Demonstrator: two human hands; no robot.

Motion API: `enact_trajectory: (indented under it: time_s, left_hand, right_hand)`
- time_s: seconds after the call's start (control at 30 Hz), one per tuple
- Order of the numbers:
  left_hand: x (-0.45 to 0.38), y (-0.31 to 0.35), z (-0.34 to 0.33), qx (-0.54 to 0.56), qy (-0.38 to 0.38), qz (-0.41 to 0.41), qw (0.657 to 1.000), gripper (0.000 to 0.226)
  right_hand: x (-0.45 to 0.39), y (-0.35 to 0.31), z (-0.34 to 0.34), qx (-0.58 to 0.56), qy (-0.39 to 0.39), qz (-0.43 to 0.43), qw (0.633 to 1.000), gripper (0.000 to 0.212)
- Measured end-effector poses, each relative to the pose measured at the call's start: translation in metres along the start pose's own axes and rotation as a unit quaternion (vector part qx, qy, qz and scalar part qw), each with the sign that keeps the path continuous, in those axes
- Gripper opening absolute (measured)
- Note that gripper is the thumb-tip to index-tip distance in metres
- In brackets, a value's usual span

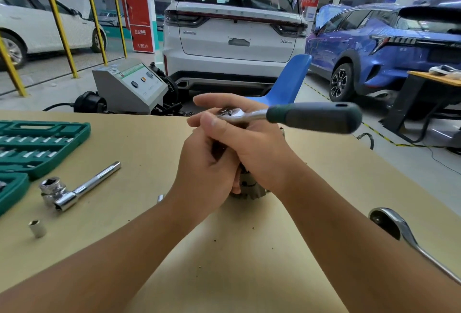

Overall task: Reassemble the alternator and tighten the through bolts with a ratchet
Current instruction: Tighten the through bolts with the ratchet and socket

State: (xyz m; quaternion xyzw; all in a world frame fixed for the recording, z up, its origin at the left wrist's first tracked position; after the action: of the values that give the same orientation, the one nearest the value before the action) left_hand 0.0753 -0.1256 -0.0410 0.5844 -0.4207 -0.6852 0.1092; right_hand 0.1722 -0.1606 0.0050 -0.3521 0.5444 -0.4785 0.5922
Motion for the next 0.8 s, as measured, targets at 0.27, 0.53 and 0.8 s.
enact_trajectory:
  time_s: [0.27,0.53,0.8]
  left_hand:
    - [0.0016,0.0052,-0.0049,0.007,0.005,-0.013,1.000,0.011]
    - [0.0019,0.0047,-0.0042,0.005,0.007,-0.008,1.000,0.012]
    - [0.0044,0.0060,-0.0045,0.050,-0.030,-0.033,0.998,0.020]
  right_hand:
    - [-0.0054,0.0005,0.0056,-0.113,-0.015,-0.046,0.992,0.037]
    - [-0.0027,0.0021,0.0022,-0.067,-0.030,-0.017,0.997,0.038]
    - [-0.0050,0.0008,0.0048,-0.145,-0.011,-0.040,0.989,0.055]
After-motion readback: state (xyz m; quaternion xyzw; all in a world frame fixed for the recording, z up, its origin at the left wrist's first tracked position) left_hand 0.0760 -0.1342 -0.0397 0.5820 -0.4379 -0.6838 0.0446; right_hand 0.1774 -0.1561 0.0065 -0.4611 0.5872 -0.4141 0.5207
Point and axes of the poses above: each hand's wrist, its own x-axis away from the middle knuckle, its own z-axis out of the back of the hand, y = z × x, the point moved 3 cm from there along -x, towards the middle knuckle, and after that the axes turned 8 degrees about -z, right-handed, at the moved point
